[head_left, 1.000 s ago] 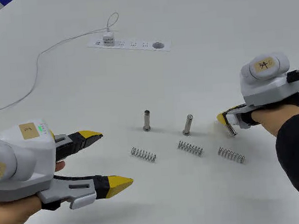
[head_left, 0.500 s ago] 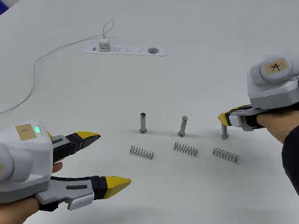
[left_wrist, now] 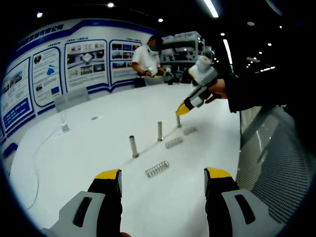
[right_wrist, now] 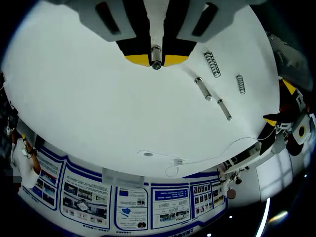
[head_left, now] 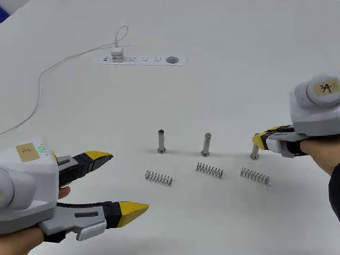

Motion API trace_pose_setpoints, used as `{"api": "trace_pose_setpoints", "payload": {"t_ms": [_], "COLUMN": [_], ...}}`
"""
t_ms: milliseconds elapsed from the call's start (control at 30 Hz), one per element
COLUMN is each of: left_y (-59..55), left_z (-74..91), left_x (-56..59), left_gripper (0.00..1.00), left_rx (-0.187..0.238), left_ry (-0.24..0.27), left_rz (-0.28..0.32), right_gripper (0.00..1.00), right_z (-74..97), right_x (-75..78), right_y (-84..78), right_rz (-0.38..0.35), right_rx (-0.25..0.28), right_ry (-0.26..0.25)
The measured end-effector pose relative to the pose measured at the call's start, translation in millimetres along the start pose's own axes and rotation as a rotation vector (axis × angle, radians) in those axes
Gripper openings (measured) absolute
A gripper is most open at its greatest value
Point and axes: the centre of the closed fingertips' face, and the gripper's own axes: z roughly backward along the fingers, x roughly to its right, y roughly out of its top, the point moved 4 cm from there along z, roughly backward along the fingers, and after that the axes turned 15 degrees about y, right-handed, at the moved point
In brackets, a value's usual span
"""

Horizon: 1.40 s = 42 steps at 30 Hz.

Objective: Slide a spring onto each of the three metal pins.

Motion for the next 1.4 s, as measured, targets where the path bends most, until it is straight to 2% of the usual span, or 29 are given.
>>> {"api": "trace_pose_setpoints", "payload": {"t_ms": [200, 433, 833, 1000, 1167, 1300, 1400], "left_y": [0.7, 2.7, 2.7, 2.0, 0.3, -1.1, -2.2], "left_z": [2.0, 2.9, 2.9, 1.4, -0.5, -2.0, -2.9], "left_x": [0.2, 2.1, 2.2, 1.5, 1.6, 2.0, 1.2], "left_gripper": [0.69, 0.69, 0.69, 0.69, 0.69, 0.69, 0.69], "left_rx": [-0.009, -0.019, -0.027, -0.024, -0.023, -0.023, -0.022], "left_ry": [0.007, 0.009, 0.006, 0.001, -0.006, -0.012, -0.014], "left_rz": [-0.003, -0.013, -0.022, -0.02, -0.015, -0.013, -0.011], "right_gripper": [0.09, 0.09, 0.11, 0.13, 0.13, 0.13, 0.13], "right_z": [1.7, 2.2, 7.3, 10.8, 13.8, 12.3, 7.5], "right_x": [-0.6, -1.0, -0.8, -5.6, -16.7, -35.1, -51.8], "right_y": [-6.8, -7.1, -16.0, -18.7, -18.0, -11.0, -4.9], "right_rz": [-0.006, 0.002, -0.001, 0.01, 0.034, 0.073, 0.131], "right_rx": [0.005, 0.014, -0.002, -0.014, -0.024, -0.018, -0.028], "right_ry": [0.01, 0.019, 0.028, 0.034, 0.053, 0.116, 0.164]}}
